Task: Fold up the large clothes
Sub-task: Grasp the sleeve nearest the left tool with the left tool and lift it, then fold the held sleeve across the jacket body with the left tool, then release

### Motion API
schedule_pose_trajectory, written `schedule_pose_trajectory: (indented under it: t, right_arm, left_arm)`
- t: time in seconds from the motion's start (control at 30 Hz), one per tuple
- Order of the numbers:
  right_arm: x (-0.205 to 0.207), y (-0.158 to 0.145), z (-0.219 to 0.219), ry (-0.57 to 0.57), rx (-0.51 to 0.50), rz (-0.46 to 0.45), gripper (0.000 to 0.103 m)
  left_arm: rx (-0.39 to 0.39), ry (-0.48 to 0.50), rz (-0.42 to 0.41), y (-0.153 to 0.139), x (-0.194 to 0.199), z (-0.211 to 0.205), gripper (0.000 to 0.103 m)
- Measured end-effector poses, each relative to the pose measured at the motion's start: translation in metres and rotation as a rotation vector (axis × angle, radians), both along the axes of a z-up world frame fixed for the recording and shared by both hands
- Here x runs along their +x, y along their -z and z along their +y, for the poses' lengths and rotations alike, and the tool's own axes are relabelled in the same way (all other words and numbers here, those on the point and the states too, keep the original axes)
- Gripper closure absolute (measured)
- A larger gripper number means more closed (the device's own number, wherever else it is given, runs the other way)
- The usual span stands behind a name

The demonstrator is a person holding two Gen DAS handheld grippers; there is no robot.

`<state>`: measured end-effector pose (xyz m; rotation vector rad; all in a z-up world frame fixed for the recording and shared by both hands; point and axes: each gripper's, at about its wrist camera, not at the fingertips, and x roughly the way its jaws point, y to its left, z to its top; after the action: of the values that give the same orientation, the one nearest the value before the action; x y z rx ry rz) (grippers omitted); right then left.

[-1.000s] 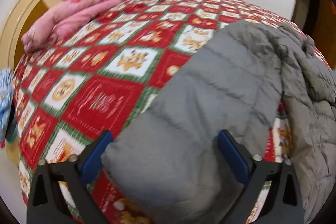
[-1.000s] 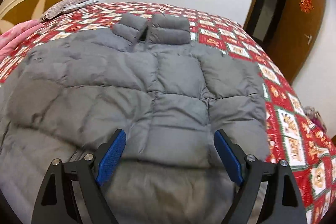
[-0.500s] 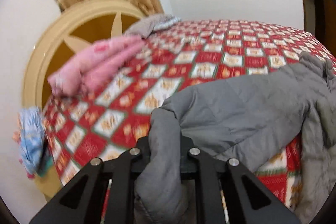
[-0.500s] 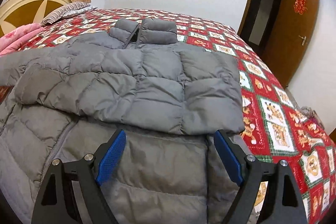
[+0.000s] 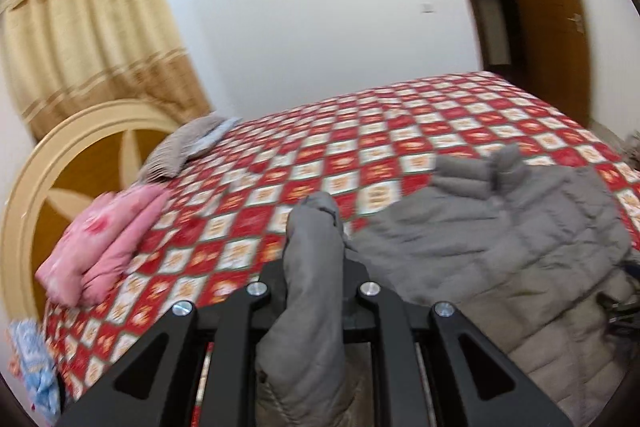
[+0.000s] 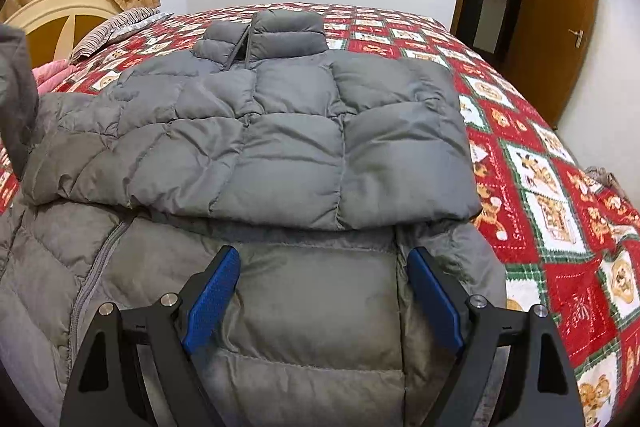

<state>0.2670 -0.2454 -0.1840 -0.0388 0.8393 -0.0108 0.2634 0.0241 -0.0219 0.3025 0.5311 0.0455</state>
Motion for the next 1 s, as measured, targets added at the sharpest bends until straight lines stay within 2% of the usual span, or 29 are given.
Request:
schedule_pose_trajectory:
  t: [0.27, 0.5, 0.53, 0.6, 0.63, 0.67, 0.73, 0.93, 1.0]
  right_arm:
    - [0.000, 0.003, -0.004, 0.004, 0.027, 0.004, 0.017]
    - [0.000, 0.004, -0.004, 0.007, 0.031, 0.003, 0.017]
    - [0.001, 0.004, -0.003, 0.006, 0.029, 0.004, 0.017]
    - [0.001, 0.005, -0.003, 0.007, 0.027, 0.004, 0.017]
    - [0.000, 0.005, -0.003, 0.007, 0.026, 0.004, 0.017]
    - [0.001, 0.005, -0.003, 0.007, 0.026, 0.003, 0.017]
    - [0.001, 0.005, -0.003, 0.007, 0.026, 0.003, 0.017]
    - [0.001, 0.005, -0.003, 0.007, 0.025, 0.003, 0.017]
    - [0.001, 0.006, -0.003, 0.007, 0.025, 0.004, 0.017]
  left_arm:
    - [-0.023, 0.139, 0.070, 0.030, 0.015, -0.078, 0.088]
    - [-0.032, 0.202, 0.108, 0.054, 0.018, -0.117, 0.086]
    - [-0.031, 0.206, 0.110, 0.057, 0.019, -0.121, 0.080]
    - [-0.032, 0.217, 0.116, 0.060, 0.020, -0.129, 0.075]
    - [-0.030, 0.226, 0.117, 0.060, 0.019, -0.133, 0.061]
    - [-0.027, 0.237, 0.113, 0.060, 0.018, -0.137, 0.055]
    - [-0.016, 0.250, 0.085, 0.059, 0.013, -0.143, 0.028]
    - [-0.048, 0.299, 0.011, 0.046, -0.003, -0.142, 0.004]
    - [-0.071, 0.309, -0.013, 0.041, -0.006, -0.139, 0.000]
